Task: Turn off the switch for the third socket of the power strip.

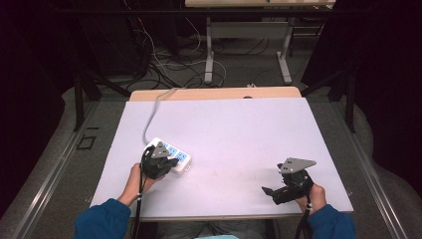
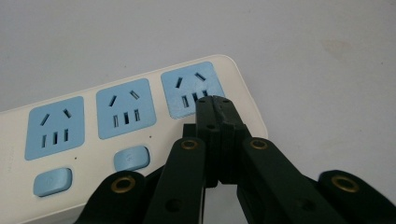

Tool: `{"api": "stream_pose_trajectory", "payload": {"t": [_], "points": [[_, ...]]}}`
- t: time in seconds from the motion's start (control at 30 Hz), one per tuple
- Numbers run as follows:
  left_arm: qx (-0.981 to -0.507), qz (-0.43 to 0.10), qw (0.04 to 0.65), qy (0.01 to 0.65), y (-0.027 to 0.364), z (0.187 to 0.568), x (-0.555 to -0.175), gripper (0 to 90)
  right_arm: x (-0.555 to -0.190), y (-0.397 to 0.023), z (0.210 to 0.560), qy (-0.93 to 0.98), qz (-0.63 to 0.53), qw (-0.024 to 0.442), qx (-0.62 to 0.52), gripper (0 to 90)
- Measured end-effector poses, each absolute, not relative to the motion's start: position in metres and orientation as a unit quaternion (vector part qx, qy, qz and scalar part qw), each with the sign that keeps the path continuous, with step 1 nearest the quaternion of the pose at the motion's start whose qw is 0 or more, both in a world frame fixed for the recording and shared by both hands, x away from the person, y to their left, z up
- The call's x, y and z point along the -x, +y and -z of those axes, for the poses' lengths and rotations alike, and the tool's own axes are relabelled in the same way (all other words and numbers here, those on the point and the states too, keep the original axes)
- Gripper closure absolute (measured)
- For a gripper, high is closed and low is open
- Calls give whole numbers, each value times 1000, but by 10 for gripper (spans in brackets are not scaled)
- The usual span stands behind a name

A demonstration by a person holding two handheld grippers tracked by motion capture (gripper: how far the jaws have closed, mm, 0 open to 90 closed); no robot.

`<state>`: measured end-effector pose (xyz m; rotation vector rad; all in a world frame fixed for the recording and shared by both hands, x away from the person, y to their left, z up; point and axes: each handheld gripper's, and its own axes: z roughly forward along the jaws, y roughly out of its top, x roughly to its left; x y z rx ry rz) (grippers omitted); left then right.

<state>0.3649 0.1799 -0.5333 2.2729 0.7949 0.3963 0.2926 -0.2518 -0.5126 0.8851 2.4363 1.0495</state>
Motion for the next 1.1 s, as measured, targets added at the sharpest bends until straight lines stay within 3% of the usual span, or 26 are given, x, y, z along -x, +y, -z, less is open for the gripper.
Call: {"api": "stream_pose_trajectory", "payload": {"t": [1.1], "points": [[-862, -168, 363, 311, 183, 525, -363, 900, -292, -252, 513, 859, -370, 171, -311, 46]]}}
